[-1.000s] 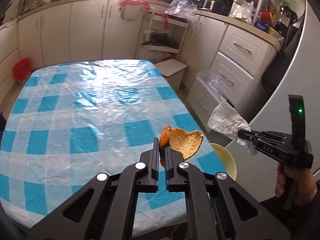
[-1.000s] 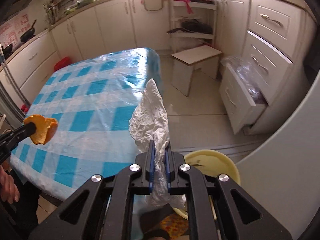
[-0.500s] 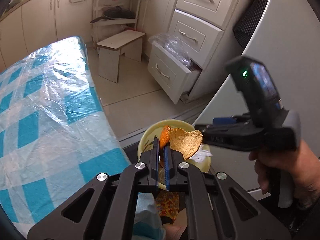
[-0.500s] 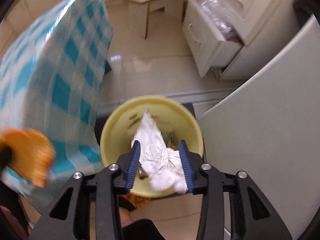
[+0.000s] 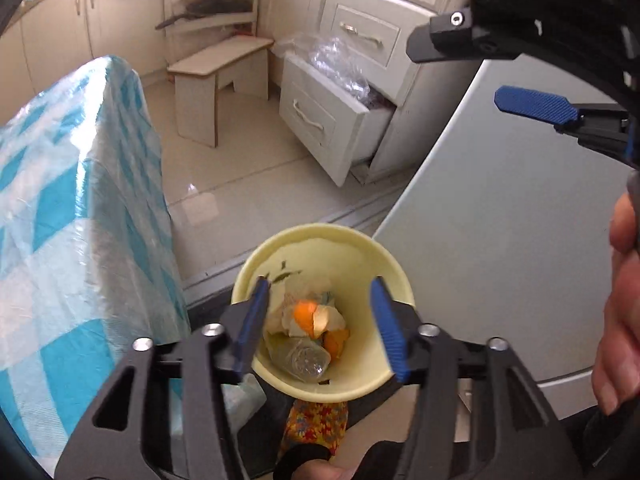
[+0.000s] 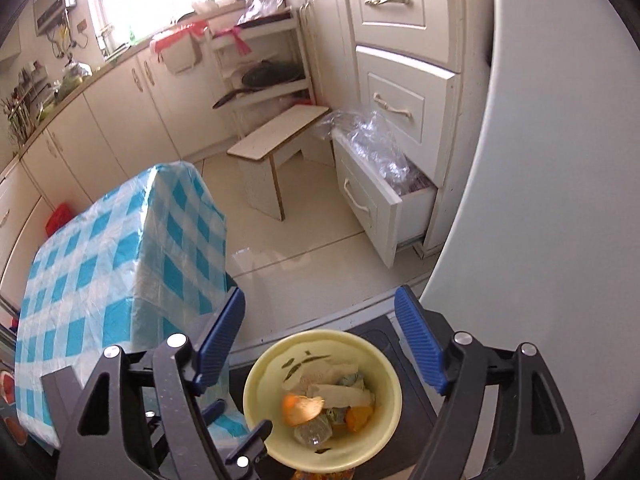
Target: Collect trash
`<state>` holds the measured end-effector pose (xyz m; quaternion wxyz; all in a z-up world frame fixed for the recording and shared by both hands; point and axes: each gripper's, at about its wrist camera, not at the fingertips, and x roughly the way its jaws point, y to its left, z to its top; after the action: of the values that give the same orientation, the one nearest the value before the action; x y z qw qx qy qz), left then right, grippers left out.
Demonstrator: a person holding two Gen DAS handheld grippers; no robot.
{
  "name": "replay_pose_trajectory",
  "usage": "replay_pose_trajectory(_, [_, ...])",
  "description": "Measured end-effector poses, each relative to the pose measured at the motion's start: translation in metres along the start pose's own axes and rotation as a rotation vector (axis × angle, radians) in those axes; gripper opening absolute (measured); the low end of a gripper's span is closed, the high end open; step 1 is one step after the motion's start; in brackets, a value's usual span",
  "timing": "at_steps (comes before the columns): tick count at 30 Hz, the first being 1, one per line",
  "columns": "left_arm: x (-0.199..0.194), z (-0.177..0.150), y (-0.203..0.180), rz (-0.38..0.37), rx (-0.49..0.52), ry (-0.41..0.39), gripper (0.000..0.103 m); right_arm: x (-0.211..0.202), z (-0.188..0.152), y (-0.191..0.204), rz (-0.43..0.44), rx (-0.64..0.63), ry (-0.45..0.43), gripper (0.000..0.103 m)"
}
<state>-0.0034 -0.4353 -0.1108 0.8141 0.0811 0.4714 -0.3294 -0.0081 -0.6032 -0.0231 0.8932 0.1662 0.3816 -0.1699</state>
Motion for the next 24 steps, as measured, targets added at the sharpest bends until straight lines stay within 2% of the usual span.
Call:
replay_pose_trajectory(4, [-0.022,0.004,0.007,0.015,-0.011,-0.044,0.065,-0.017,0.004,-0.003,-0.008,0.033,-0.077,0.078])
replay_pose_trajectory(6, [-0.044,0.001,0.012,0.041,-0.004,-0.084,0.074,-0.028,0.003,-0.003,-0.020,0.036,-0.121,0.081])
replay_pose_trajectory(12, [-0.124,-0.017,0.035,0.132,0.010,-0.200,0.089,-0.066,-0.008,0.005,-0.003,0.063,-0.227,0.086])
replay_pose_trajectory(14, [-0.150,-0.023,0.046,0.160,-0.004,-0.235,0.092,-0.085,-0.022,0.013,0.008,0.078,-0.274,0.092])
replay_pose_trajectory(16, [-0.178,-0.032,0.057,0.192,-0.010,-0.268,0.095,-0.101,-0.041,0.024,0.032,0.080,-0.301,0.092])
replay_pose_trajectory(21, [-0.235,-0.056,0.081,0.250,-0.033,-0.316,0.095,-0.134,-0.095,0.062,0.076,0.043,-0.325,0.093])
replay_pose_trajectory(24, [-0.268,-0.074,0.095,0.271,-0.051,-0.335,0.095,-0.159,-0.109,0.083,0.071,0.006,-0.352,0.094])
